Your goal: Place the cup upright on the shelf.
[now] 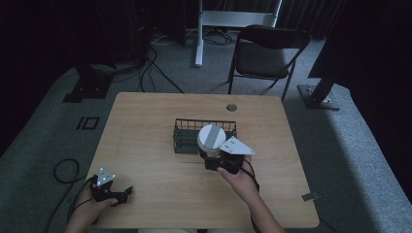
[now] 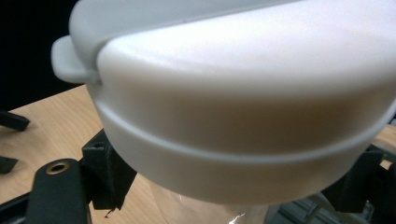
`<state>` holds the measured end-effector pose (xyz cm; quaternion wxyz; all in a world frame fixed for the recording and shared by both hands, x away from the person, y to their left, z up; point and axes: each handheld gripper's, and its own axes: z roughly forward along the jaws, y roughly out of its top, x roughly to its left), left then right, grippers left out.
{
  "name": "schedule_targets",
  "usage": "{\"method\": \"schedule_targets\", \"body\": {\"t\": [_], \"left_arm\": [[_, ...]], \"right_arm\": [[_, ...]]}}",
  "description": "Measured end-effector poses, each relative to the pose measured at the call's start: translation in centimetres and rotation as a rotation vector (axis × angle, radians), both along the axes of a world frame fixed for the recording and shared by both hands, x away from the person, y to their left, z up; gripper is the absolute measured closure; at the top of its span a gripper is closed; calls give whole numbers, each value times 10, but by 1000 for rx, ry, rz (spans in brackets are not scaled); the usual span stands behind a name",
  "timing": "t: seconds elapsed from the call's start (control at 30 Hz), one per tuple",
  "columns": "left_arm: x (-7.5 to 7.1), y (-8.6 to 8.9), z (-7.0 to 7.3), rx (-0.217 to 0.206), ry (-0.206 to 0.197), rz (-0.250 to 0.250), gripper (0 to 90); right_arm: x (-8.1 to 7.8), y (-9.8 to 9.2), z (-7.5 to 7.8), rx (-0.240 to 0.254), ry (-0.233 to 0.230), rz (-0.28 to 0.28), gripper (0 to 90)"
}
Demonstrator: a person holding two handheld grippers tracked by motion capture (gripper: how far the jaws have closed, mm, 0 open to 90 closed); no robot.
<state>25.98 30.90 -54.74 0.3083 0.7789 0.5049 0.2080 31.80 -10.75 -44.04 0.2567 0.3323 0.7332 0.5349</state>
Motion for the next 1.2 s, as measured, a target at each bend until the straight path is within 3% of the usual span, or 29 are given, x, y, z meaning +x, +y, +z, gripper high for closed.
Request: {"method": "schedule_targets", "body": {"t": [0.4, 0.67, 0.93, 1.2], "left_arm": [[0, 0, 0, 0, 0, 0, 25], [0, 0, 0, 1, 2, -2, 25], [0, 0, 0, 0, 1, 0, 25], [0, 0, 0, 0, 1, 0, 25]], "right_arm": [[35, 14, 17, 10, -12, -60, 186], [58, 16, 18, 7, -6, -120, 185], [81, 21, 10, -24, 26, -176, 186], [94, 27, -2, -49, 56, -219, 185]]}}
